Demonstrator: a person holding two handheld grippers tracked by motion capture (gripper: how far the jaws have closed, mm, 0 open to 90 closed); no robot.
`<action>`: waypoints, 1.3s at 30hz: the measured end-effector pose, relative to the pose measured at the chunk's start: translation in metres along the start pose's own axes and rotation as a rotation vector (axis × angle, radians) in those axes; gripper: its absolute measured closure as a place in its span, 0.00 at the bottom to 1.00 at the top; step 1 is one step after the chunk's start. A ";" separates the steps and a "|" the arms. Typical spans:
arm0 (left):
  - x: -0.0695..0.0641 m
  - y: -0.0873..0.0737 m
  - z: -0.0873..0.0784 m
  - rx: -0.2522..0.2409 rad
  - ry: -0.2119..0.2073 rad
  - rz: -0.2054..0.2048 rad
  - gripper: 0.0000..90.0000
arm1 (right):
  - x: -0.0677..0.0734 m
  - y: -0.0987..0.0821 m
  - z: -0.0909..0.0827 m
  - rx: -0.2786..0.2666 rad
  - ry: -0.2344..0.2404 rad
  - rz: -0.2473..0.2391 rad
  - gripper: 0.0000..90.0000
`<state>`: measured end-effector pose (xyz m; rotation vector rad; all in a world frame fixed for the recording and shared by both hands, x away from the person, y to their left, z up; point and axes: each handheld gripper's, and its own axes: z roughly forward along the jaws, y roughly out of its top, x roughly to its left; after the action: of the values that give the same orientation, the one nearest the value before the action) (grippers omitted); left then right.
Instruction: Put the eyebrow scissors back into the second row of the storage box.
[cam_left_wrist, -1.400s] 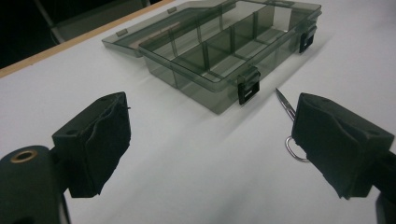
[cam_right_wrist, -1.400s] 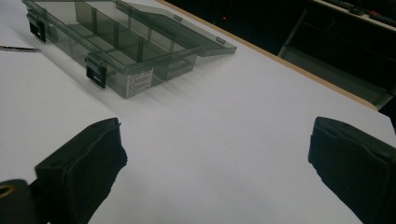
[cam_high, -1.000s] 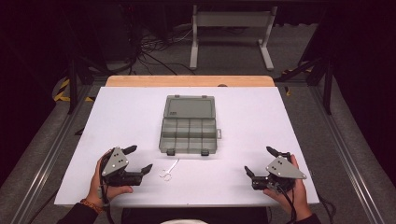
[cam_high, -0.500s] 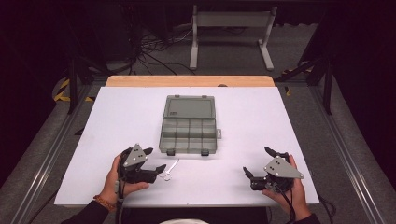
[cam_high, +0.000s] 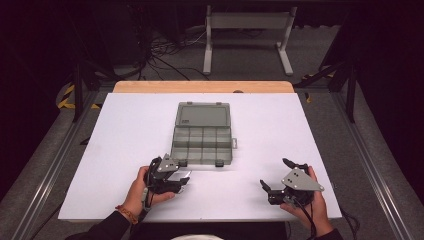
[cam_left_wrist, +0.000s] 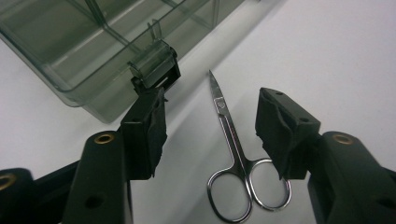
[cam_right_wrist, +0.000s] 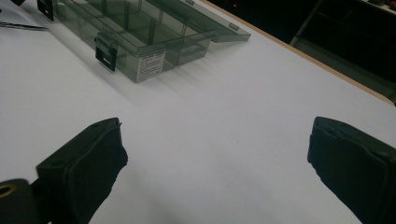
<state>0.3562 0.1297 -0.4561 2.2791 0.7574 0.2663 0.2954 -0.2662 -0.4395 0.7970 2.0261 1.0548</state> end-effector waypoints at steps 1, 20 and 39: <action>0.000 0.000 0.000 0.000 0.000 0.000 0.56 | 0.000 0.000 0.000 0.000 0.000 0.000 0.05; -0.005 0.008 0.010 0.026 -0.015 0.026 0.86 | 0.004 -0.002 0.004 0.043 0.045 -0.033 0.06; 0.001 0.000 -0.019 0.037 0.031 0.080 0.94 | 0.008 -0.002 0.006 0.069 0.075 -0.074 0.06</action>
<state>0.3492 0.1408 -0.4427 2.3486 0.6933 0.3281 0.2950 -0.2590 -0.4462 0.7206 2.1485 0.9913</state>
